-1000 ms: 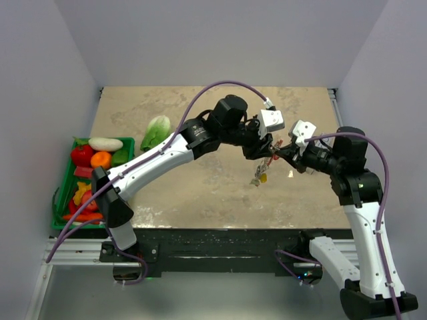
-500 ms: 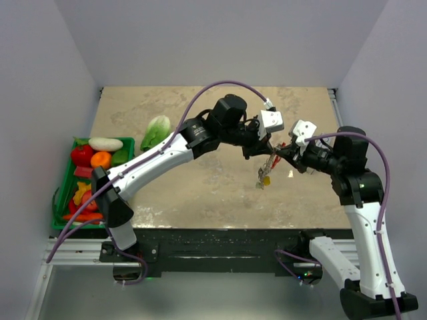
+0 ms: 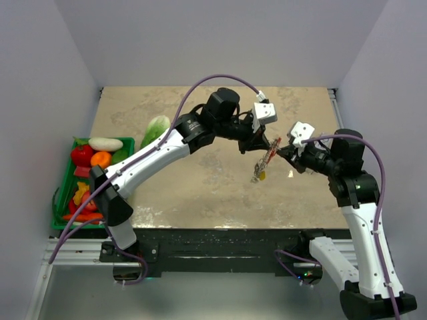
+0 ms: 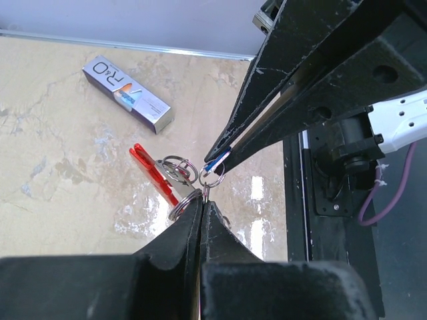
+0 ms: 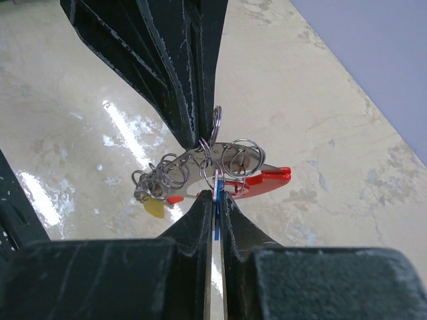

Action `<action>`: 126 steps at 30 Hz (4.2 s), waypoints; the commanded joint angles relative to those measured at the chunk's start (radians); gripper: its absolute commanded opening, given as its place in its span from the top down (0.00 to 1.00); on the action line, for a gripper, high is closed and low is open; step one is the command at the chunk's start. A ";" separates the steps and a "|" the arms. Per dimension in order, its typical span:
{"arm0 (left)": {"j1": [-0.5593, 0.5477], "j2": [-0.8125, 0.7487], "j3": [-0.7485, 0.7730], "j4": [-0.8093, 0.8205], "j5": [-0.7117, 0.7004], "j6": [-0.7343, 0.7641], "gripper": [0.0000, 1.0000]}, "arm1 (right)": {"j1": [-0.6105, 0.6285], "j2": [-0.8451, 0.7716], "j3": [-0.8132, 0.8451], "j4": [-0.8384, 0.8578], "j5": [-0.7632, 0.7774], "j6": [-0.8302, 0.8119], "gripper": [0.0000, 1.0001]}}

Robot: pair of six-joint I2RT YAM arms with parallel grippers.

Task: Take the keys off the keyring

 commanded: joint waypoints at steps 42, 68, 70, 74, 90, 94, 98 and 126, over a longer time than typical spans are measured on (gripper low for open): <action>0.084 -0.085 0.025 0.086 0.121 -0.164 1.00 | -0.013 0.017 -0.167 0.117 -0.244 -0.008 1.00; 0.084 -0.080 0.008 0.105 0.167 -0.210 1.00 | 0.151 0.086 -0.091 0.153 -0.084 -0.022 1.00; 0.082 -0.084 0.003 0.100 0.162 -0.204 1.00 | 0.151 0.072 -0.075 0.137 -0.064 -0.030 1.00; 0.082 -0.091 -0.001 0.095 0.164 -0.199 1.00 | 0.151 0.059 -0.048 0.111 -0.051 -0.044 1.00; 0.084 -0.107 -0.006 0.082 0.153 -0.178 1.00 | 0.143 0.023 -0.032 0.070 -0.011 -0.068 1.00; 0.084 -0.109 -0.009 0.077 0.153 -0.173 1.00 | 0.143 0.019 -0.029 0.067 -0.003 -0.073 1.00; 0.085 -0.112 -0.009 0.071 0.151 -0.164 1.00 | 0.142 0.014 -0.020 0.059 0.003 -0.079 1.00; 0.091 -0.127 -0.009 0.051 0.145 -0.140 1.00 | 0.140 0.008 0.046 0.002 0.074 -0.143 1.00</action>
